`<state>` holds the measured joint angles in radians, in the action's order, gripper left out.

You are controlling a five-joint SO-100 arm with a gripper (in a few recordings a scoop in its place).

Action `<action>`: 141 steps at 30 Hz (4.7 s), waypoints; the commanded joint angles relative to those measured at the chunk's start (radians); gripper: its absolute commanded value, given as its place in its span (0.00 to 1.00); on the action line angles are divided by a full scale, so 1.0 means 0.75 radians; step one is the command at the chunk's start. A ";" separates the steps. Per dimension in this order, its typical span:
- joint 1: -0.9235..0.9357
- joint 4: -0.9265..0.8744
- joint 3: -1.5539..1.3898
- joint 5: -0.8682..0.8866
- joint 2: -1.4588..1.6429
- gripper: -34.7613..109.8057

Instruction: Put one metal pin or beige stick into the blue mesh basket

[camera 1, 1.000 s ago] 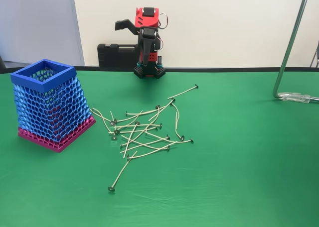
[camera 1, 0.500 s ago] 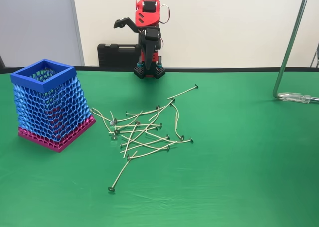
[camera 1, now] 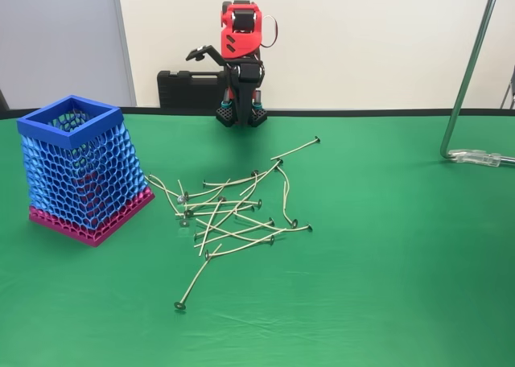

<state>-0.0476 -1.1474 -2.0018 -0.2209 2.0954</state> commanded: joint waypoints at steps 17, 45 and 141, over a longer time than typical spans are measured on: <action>-0.131 -0.090 0.205 -0.070 -0.344 0.25; -0.094 -0.098 0.198 -0.266 -0.614 0.35; 0.391 -0.041 0.882 -0.305 -0.145 0.24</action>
<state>0.2194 -1.2011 -1.4588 -0.4433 1.9988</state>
